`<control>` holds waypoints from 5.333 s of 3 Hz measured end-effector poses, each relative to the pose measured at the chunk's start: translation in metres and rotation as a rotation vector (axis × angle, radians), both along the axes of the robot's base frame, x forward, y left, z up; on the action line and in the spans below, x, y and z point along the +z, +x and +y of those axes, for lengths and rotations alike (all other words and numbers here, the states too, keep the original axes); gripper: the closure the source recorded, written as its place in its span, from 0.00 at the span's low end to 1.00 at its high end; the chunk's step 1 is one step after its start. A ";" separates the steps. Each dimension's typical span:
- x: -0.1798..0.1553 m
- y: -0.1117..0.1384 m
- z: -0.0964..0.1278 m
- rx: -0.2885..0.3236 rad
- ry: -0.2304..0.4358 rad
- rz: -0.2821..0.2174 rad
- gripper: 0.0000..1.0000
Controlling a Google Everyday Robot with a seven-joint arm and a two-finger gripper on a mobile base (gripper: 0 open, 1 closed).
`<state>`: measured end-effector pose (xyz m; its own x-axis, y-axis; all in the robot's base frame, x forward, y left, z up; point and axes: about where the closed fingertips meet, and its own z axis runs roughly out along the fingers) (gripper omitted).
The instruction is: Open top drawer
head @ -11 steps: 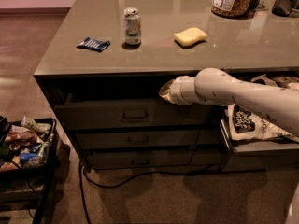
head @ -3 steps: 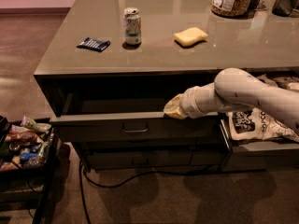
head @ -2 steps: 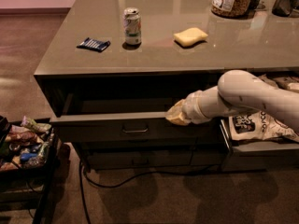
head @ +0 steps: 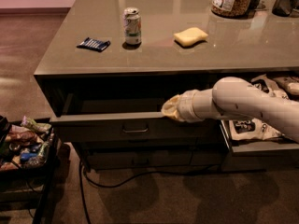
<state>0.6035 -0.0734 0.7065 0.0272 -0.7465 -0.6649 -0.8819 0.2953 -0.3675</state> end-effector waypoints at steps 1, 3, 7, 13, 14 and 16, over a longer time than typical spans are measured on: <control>0.019 0.037 0.008 -0.002 -0.013 -0.150 1.00; 0.019 0.086 0.021 -0.001 -0.040 -0.202 1.00; -0.015 0.045 -0.021 -0.205 -0.150 0.062 1.00; -0.022 0.077 -0.038 -0.132 -0.076 0.089 1.00; -0.026 0.075 -0.035 -0.119 -0.089 0.103 1.00; -0.041 0.055 -0.029 -0.092 -0.128 0.185 1.00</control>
Offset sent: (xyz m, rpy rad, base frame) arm 0.1020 0.0202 0.0391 -0.0312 -0.2912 -0.0149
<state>0.6588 -0.1028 0.6653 -0.1583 -0.8185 -0.5523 -0.9093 0.3389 -0.2416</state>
